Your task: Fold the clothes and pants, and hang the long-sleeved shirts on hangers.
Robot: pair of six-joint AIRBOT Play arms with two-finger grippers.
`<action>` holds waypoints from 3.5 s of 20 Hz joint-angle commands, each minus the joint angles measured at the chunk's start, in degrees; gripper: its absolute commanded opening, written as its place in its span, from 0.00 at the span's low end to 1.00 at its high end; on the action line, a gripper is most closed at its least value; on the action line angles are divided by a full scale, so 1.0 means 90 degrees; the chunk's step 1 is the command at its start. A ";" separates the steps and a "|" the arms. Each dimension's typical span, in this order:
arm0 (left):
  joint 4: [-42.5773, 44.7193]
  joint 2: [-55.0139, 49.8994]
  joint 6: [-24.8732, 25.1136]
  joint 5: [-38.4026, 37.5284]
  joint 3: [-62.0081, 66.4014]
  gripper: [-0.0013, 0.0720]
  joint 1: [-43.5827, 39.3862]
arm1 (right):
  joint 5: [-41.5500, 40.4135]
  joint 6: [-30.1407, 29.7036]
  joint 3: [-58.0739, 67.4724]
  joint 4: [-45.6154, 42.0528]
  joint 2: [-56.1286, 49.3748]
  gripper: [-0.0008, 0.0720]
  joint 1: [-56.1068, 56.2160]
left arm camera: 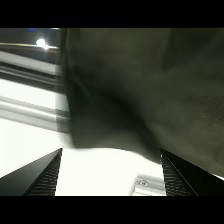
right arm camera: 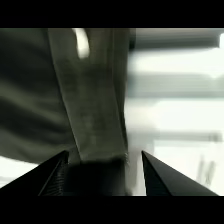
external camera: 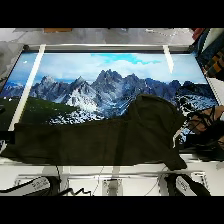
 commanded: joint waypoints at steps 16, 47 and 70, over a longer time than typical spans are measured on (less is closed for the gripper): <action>-0.0051 -0.0046 -0.0044 0.0267 0.0777 0.64 -0.2329 | -0.4614 0.1989 0.3616 0.2208 -0.3789 0.85 0.4014; -0.6062 -0.0095 0.0049 0.1435 0.0767 0.64 -0.3840 | -0.0952 0.1399 0.4405 0.0573 -0.1870 0.06 0.4724; -0.7963 -0.2625 -0.0277 0.3820 0.0784 0.97 -0.8150 | -0.2181 0.3232 -0.0631 0.0253 0.2181 0.06 0.4728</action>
